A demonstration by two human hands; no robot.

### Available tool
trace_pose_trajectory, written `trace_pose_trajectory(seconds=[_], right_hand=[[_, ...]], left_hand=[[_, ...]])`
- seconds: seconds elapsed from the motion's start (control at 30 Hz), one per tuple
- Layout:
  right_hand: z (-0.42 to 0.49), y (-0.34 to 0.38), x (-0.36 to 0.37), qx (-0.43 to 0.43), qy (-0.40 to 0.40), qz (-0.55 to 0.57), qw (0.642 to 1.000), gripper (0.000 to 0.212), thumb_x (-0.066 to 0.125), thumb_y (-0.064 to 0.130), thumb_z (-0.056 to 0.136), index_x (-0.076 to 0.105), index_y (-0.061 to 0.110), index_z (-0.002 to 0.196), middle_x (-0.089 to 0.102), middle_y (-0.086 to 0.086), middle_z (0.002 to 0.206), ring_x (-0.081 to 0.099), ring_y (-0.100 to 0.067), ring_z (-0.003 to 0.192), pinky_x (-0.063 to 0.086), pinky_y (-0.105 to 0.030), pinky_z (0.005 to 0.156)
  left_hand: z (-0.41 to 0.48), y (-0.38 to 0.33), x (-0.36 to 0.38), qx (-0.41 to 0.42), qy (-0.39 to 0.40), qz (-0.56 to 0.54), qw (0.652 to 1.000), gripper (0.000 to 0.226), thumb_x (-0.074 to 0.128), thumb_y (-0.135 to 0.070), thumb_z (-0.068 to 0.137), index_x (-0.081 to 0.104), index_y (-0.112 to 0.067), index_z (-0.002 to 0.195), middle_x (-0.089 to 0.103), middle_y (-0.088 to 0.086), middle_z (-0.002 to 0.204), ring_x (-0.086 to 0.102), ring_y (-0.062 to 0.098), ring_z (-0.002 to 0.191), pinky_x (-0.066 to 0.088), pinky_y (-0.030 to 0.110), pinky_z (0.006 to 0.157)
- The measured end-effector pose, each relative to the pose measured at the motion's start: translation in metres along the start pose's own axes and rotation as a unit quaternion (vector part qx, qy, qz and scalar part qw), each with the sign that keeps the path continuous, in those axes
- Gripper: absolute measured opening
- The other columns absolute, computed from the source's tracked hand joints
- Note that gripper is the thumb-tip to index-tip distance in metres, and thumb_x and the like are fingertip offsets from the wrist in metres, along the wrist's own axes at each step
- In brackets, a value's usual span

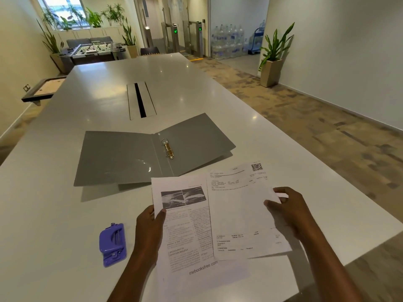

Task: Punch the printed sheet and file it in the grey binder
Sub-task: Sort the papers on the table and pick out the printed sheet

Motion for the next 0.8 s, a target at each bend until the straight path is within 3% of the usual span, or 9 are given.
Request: trace_pose_trajectory(seconds=[0.1,0.23,0.3,0.4,0.47,0.6,0.7,0.8], right_hand=[[-0.005,0.009,0.001,-0.006,0.035,0.036,0.999,0.036,0.078,0.008,0.088,0.063,0.015,0.12,0.07,0.004,0.084,0.069,-0.007,0.072,0.049,-0.02,0.051],[-0.006,0.012,0.013,0.018,0.067,0.073,0.995,0.04,0.082,0.014,0.086,0.063,0.019,0.122,0.078,-0.005,0.095,0.076,-0.019,0.08,0.054,-0.027,0.058],[-0.009,0.01,0.019,0.016,0.068,0.07,0.995,0.037,0.081,0.012,0.086,0.063,0.019,0.118,0.078,-0.002,0.091,0.075,-0.013,0.074,0.054,-0.023,0.053],[-0.012,0.003,0.016,-0.025,0.01,0.027,0.999,0.034,0.078,0.0,0.086,0.064,0.013,0.113,0.071,0.007,0.081,0.068,0.002,0.065,0.049,-0.014,0.05],[-0.012,-0.002,0.012,-0.021,-0.008,0.008,1.0,0.028,0.076,0.0,0.085,0.068,0.008,0.11,0.074,0.003,0.08,0.07,-0.008,0.068,0.049,-0.023,0.055],[-0.009,-0.004,0.003,-0.015,0.01,0.02,1.0,0.018,0.075,0.002,0.086,0.075,0.009,0.103,0.08,-0.007,0.078,0.073,-0.021,0.061,0.051,-0.028,0.061],[-0.012,0.002,-0.001,0.002,0.055,0.1,0.993,0.016,0.075,0.001,0.089,0.074,0.01,0.102,0.081,-0.01,0.081,0.078,-0.026,0.07,0.061,-0.037,0.074],[-0.019,0.016,0.005,0.026,0.108,0.168,0.98,0.02,0.074,0.003,0.09,0.072,0.009,0.109,0.081,-0.014,0.093,0.079,-0.029,0.082,0.062,-0.038,0.081]], left_hand=[[0.001,0.0,0.0,-0.019,0.0,-0.007,1.0,0.006,0.066,-0.024,0.1,0.069,-0.02,0.102,0.079,0.004,0.092,0.077,0.027,0.083,0.058,0.029,0.065],[0.005,0.002,-0.001,-0.044,0.0,-0.016,0.999,0.014,0.063,-0.023,0.102,0.07,-0.011,0.1,0.079,0.012,0.088,0.076,0.037,0.081,0.053,0.033,0.063],[0.005,0.002,-0.002,-0.046,0.001,-0.015,0.999,0.013,0.063,-0.022,0.102,0.071,-0.012,0.102,0.08,0.01,0.087,0.077,0.038,0.083,0.054,0.033,0.063],[0.006,0.002,-0.003,-0.053,-0.002,-0.008,0.999,0.012,0.064,-0.021,0.102,0.072,-0.012,0.101,0.08,0.01,0.087,0.077,0.04,0.085,0.054,0.034,0.064],[0.007,0.003,-0.004,-0.051,-0.003,-0.002,0.999,0.012,0.065,-0.02,0.101,0.072,-0.011,0.1,0.08,0.01,0.086,0.077,0.041,0.086,0.054,0.034,0.065],[0.007,0.005,-0.007,-0.053,-0.004,0.001,0.999,0.013,0.065,-0.021,0.101,0.071,-0.009,0.102,0.08,0.01,0.087,0.076,0.043,0.088,0.055,0.036,0.068],[0.005,0.002,-0.007,-0.057,-0.006,0.004,0.998,0.014,0.065,-0.021,0.101,0.071,-0.009,0.099,0.079,0.012,0.085,0.075,0.045,0.087,0.053,0.034,0.066],[0.0,-0.003,-0.006,-0.059,-0.004,-0.008,0.998,0.011,0.064,-0.018,0.101,0.072,-0.01,0.099,0.079,0.012,0.087,0.076,0.043,0.089,0.054,0.035,0.067]])
Point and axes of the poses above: each hand's wrist, its own z-axis towards the middle knuckle, its own x-axis out of the palm, y = z × x, the point moved 4 cm from there along z, towards the middle knuckle
